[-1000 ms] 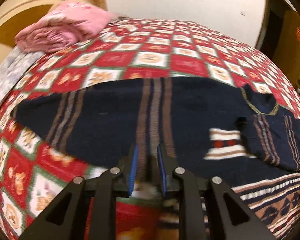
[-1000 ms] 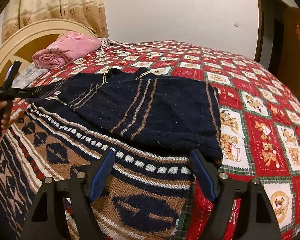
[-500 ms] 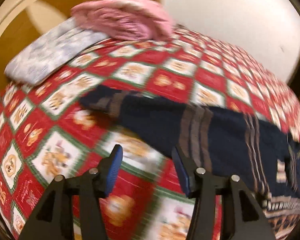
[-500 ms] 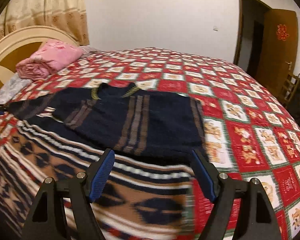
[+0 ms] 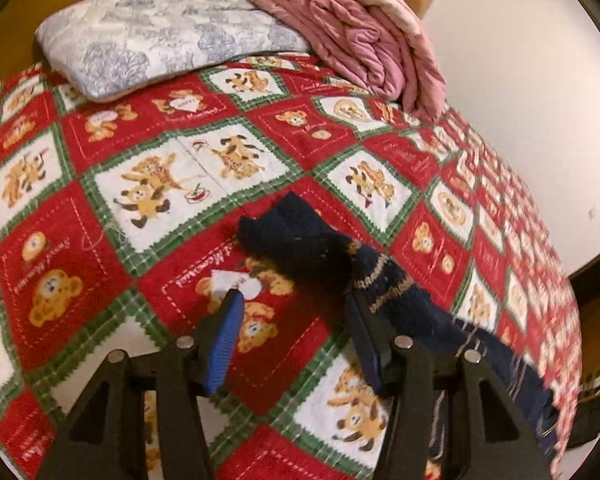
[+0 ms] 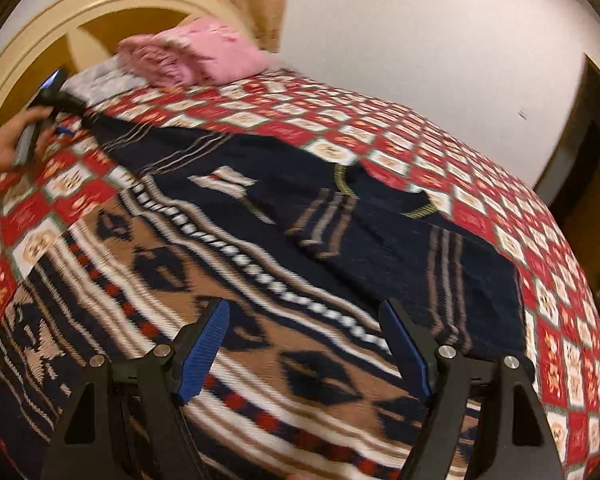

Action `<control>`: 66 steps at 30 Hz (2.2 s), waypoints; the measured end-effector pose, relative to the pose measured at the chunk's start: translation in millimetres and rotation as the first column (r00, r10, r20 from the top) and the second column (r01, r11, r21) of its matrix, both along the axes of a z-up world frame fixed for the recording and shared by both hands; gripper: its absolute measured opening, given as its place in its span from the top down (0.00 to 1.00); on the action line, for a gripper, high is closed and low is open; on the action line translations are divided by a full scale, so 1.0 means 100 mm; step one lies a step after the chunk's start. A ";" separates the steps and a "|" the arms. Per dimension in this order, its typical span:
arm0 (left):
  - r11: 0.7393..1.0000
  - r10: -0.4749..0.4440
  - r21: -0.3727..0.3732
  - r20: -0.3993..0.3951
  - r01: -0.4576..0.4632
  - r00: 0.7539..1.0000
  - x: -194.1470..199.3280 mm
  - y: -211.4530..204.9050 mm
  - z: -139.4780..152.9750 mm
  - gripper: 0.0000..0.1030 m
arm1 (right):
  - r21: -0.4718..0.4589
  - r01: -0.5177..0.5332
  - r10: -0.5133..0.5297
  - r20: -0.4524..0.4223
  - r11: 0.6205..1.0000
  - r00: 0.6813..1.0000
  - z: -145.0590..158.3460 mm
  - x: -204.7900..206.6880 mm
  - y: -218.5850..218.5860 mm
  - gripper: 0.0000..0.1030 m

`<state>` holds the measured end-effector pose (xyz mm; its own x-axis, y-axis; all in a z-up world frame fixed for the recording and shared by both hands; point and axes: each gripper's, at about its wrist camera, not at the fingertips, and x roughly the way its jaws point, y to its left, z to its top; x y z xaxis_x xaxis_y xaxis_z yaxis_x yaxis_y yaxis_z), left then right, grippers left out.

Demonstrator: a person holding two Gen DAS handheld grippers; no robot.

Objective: Fold small clothes

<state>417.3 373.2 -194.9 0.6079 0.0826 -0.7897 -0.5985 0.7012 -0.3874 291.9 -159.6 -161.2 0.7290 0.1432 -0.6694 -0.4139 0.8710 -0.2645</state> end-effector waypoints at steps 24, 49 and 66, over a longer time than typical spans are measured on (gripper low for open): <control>0.959 0.169 -0.260 0.202 -0.113 0.965 -0.33 0.04 0.14 0.40 | -0.030 -0.109 0.108 -0.047 0.994 0.993 -0.21 -0.18 0.42 0.24; 0.981 -0.187 0.018 0.370 0.195 0.910 0.09 -1.29 1.00 0.94 | 0.085 -0.041 0.047 -0.070 0.996 0.996 -0.21 -0.12 0.22 0.24; 0.729 -0.676 0.085 0.247 0.679 0.695 0.29 -4.60 0.65 0.87 | 0.421 0.235 -0.186 -0.154 0.876 0.970 -0.24 -0.05 -0.95 0.24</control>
